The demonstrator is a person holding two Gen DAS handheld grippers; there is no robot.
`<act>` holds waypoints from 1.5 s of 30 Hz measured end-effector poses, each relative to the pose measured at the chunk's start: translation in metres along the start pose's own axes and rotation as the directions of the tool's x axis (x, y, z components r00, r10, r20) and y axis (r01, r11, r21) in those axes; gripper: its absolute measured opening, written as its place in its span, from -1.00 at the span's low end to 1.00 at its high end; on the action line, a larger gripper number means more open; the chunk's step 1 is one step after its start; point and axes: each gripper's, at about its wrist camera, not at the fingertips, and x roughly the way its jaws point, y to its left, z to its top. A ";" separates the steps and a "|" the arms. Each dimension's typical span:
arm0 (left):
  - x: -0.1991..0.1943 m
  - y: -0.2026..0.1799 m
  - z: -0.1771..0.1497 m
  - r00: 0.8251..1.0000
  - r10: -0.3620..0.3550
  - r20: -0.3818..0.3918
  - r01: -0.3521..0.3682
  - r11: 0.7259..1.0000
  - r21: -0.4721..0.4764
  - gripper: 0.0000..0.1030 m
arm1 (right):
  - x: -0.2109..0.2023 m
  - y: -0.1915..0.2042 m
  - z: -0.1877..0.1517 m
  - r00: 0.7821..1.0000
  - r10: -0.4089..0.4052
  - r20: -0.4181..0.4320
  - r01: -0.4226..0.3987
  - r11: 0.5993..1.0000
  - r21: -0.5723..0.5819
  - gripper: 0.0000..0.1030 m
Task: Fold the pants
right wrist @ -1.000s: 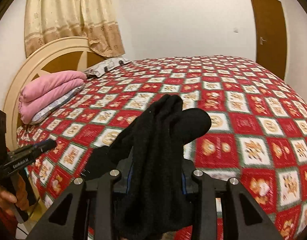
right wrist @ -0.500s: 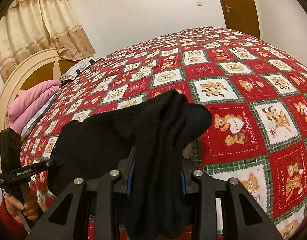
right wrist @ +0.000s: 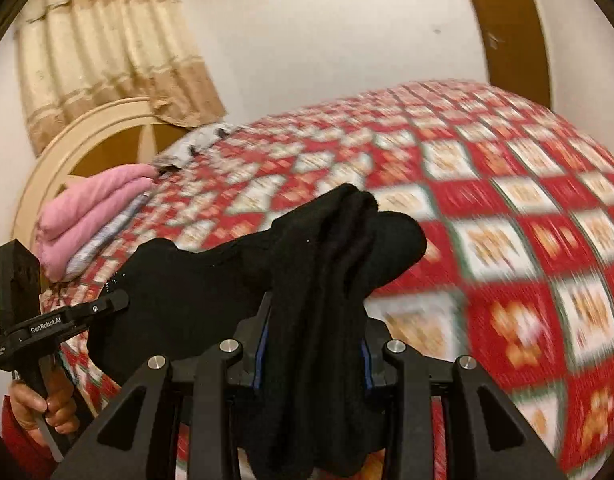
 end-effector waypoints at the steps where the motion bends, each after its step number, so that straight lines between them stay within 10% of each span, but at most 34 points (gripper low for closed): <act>1: -0.008 0.005 0.008 1.000 0.013 0.027 -0.013 1.000 0.001 -0.74 | 0.006 0.010 0.011 0.999 0.029 0.012 -0.029 0.999 -0.014 -0.31; 8: -0.049 0.049 0.059 0.959 0.211 0.191 -0.220 0.975 0.026 -0.74 | 0.085 0.071 0.068 0.989 0.147 0.008 -0.145 0.984 -0.103 -0.31; 18: -0.031 0.108 0.068 0.885 0.429 0.180 -0.433 0.901 -0.018 -0.74 | 0.180 0.135 0.058 0.982 0.166 -0.087 -0.176 0.975 -0.134 -0.31; 30: -0.025 0.132 0.066 0.830 0.519 0.204 -0.524 0.851 -0.035 -0.74 | 0.215 0.158 0.058 0.985 0.139 -0.105 -0.157 0.970 -0.186 -0.31; 45: 0.004 0.159 0.055 0.808 0.578 0.113 -0.579 0.815 -0.030 -0.73 | 0.249 0.154 0.045 0.984 0.062 -0.167 -0.096 0.973 -0.208 -0.31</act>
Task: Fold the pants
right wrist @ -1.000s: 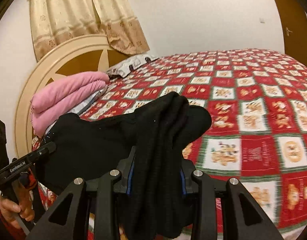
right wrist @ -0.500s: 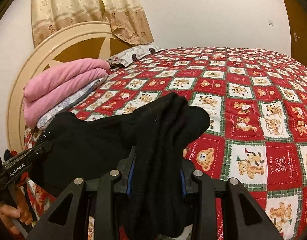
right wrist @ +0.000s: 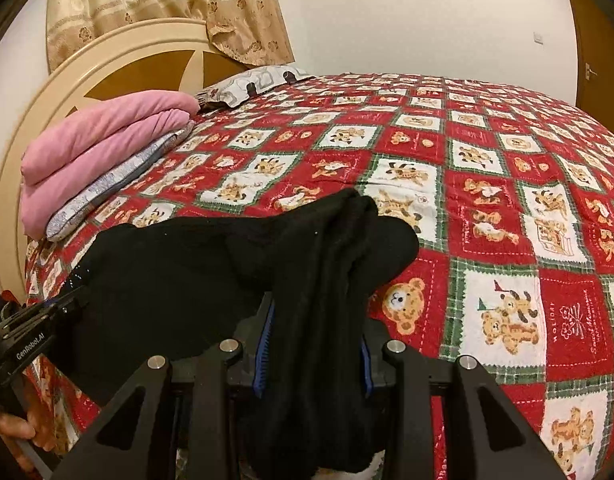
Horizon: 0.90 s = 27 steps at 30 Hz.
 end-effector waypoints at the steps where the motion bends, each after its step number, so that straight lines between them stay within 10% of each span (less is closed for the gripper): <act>1: 0.001 -0.001 -0.001 1.000 0.003 -0.004 -0.003 1.000 0.003 -0.73 | 0.001 0.000 0.000 1.000 -0.002 -0.003 0.002 1.000 -0.002 -0.31; 13: 0.015 -0.013 -0.012 0.994 0.106 -0.002 -0.105 0.990 0.098 -0.42 | 0.017 -0.017 -0.004 0.997 0.024 -0.074 -0.018 0.996 0.084 0.05; 16: 0.015 -0.015 -0.013 0.986 0.167 0.016 -0.168 0.980 0.105 -0.10 | 0.016 -0.027 -0.005 0.996 0.044 -0.076 -0.033 0.991 0.131 0.25; 18: 0.015 -0.010 -0.014 0.972 0.232 0.029 -0.234 0.970 0.070 0.53 | 0.009 -0.033 -0.007 0.996 0.075 -0.054 -0.066 0.986 0.156 0.26; 27: 0.018 0.016 -0.016 0.986 0.163 -0.016 -0.164 0.984 -0.073 0.78 | -0.061 -0.042 -0.028 0.992 -0.038 0.122 0.015 0.983 0.181 0.26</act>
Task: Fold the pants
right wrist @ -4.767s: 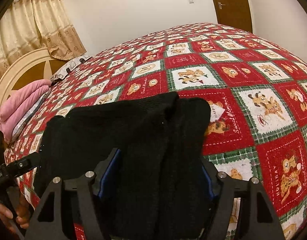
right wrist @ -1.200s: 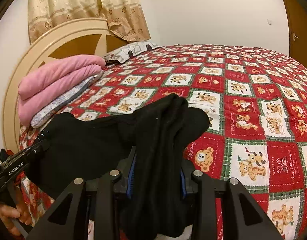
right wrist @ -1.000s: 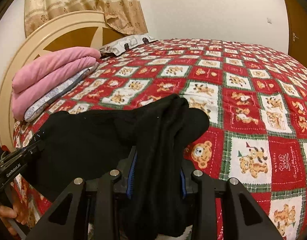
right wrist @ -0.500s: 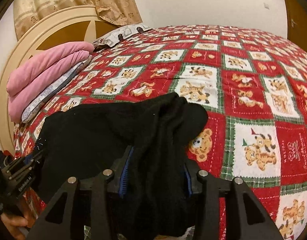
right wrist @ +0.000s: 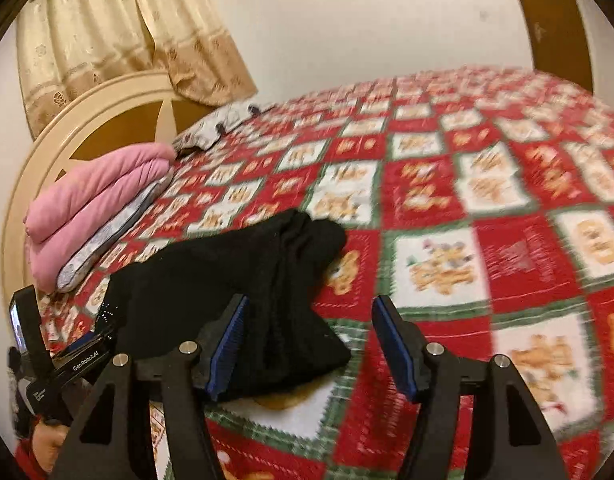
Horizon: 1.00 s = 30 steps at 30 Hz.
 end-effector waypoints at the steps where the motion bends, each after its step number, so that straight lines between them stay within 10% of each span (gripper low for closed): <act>1: 0.000 -0.003 0.000 1.000 0.010 0.004 -0.010 1.000 0.008 0.78 | -0.006 0.004 0.001 1.000 -0.005 0.021 0.006 1.000 -0.017 0.26; 3: -0.002 -0.007 -0.001 0.999 0.036 0.014 -0.037 0.999 0.025 0.80 | -0.018 0.025 0.003 0.998 -0.014 0.061 0.021 0.994 -0.109 0.21; 6: -0.001 -0.007 0.001 0.999 0.049 0.014 -0.050 0.998 0.031 0.80 | -0.019 0.057 0.005 0.999 0.006 0.050 0.006 0.972 -0.235 -0.44; 16: -0.027 0.034 -0.002 0.999 -0.036 -0.036 0.038 0.997 0.071 0.99 | 0.026 0.054 -0.017 0.992 -0.004 -0.123 -0.030 0.963 -0.267 -0.44; 24: -0.042 0.064 0.018 0.993 0.119 -0.010 -0.119 0.993 0.011 0.97 | 0.024 0.049 -0.020 0.992 0.020 -0.122 -0.053 0.962 -0.270 -0.43; 30: -0.051 0.053 0.043 0.997 -0.036 0.062 0.038 0.998 -0.040 0.97 | 0.025 0.052 -0.021 0.993 0.015 -0.113 -0.046 0.960 -0.276 -0.43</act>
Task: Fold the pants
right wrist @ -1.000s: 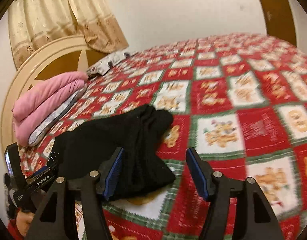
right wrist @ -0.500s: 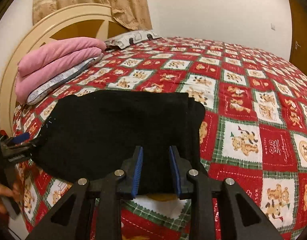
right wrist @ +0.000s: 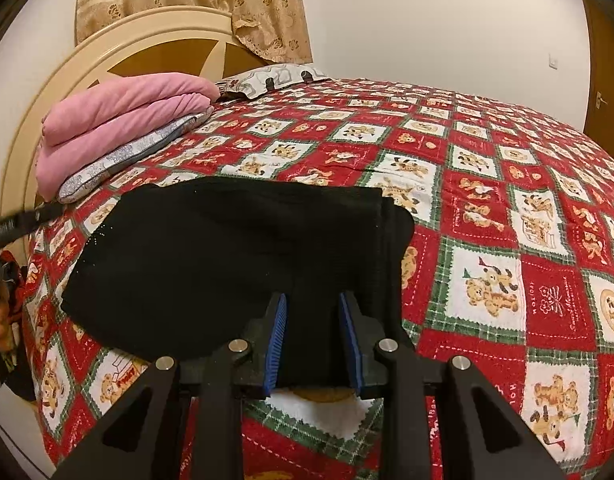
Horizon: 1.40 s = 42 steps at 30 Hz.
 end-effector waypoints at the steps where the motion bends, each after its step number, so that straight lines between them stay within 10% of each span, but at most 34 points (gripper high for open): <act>1: 0.002 -0.007 0.002 0.999 -0.034 -0.001 0.034 0.999 -0.001 0.97 | 0.000 0.000 0.000 1.000 -0.001 0.002 0.001 1.000 0.000 -0.43; 10: 0.050 -0.080 -0.022 0.986 -0.052 -0.160 0.069 0.993 0.097 0.97 | -0.001 0.001 -0.001 1.000 -0.008 0.003 0.008 1.000 -0.009 -0.39; 21: 0.044 -0.062 -0.038 0.979 -0.031 -0.203 0.042 0.998 0.051 0.99 | 0.002 0.038 -0.004 0.995 -0.095 -0.013 0.091 0.979 -0.183 0.26; 42: 0.003 -0.079 -0.061 0.987 0.071 -0.146 -0.038 0.976 0.215 0.99 | -0.066 0.036 -0.037 0.999 0.044 0.021 -0.047 0.974 0.221 0.41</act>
